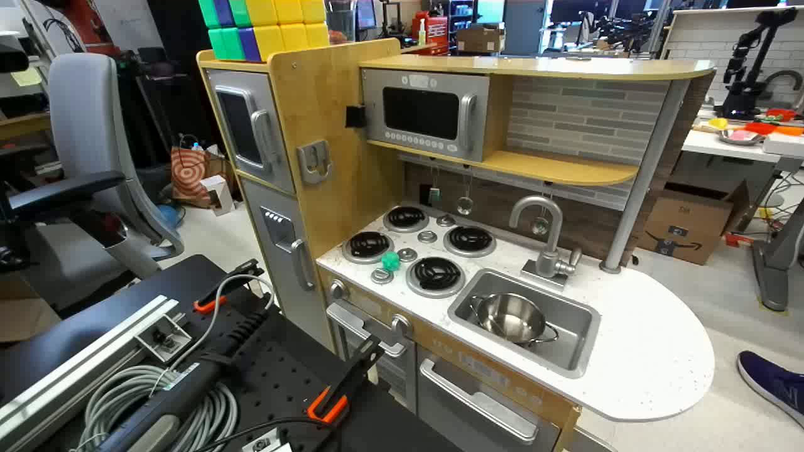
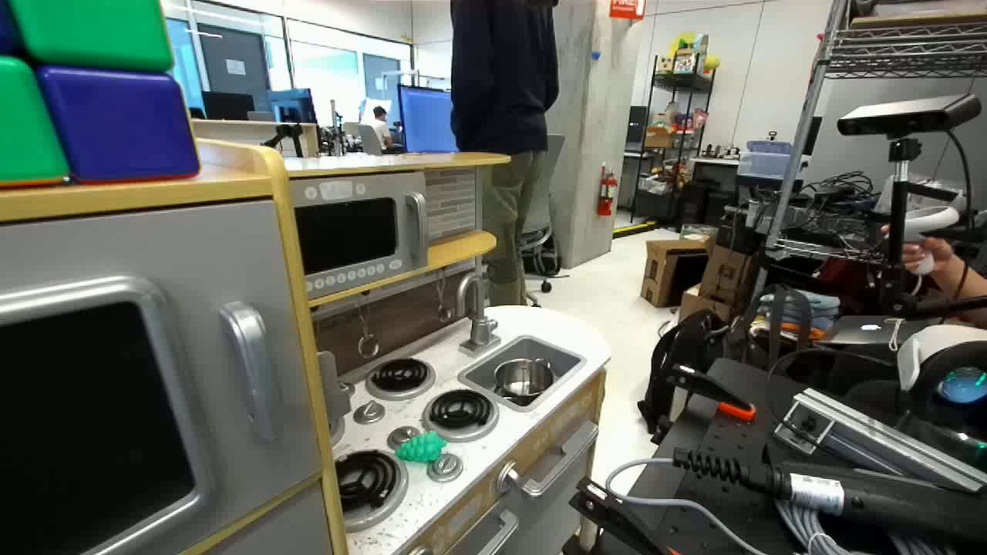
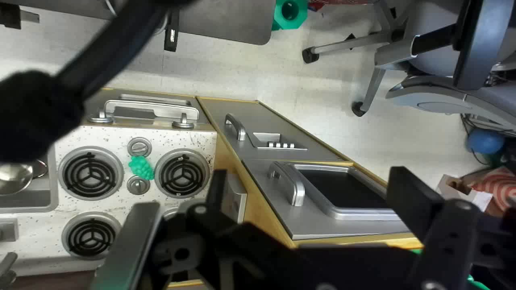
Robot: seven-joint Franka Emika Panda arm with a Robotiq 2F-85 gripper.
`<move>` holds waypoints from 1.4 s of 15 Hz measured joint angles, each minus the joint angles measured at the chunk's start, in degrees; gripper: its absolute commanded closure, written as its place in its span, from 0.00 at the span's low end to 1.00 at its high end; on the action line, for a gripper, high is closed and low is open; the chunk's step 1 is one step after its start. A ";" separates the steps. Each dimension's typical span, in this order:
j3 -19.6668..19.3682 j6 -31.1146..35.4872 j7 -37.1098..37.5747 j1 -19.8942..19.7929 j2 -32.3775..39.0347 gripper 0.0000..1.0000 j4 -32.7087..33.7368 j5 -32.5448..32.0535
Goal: Pick the object on the stove and put it in the pot in the sink
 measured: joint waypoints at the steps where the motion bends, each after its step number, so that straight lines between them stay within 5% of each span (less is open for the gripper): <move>1: 0.00 0.04 0.00 0.00 0.00 0.00 0.02 0.00; 9: 0.04 0.59 -0.01 -0.07 0.00 0.00 -0.11 0.01; 12: 0.14 8.53 1.43 -0.85 1.60 0.00 -1.38 -0.03; 16: -0.26 18.88 5.08 -5.35 10.69 0.00 -2.46 -2.05; 21: -2.50 24.09 15.31 -9.98 26.68 0.00 2.36 -16.29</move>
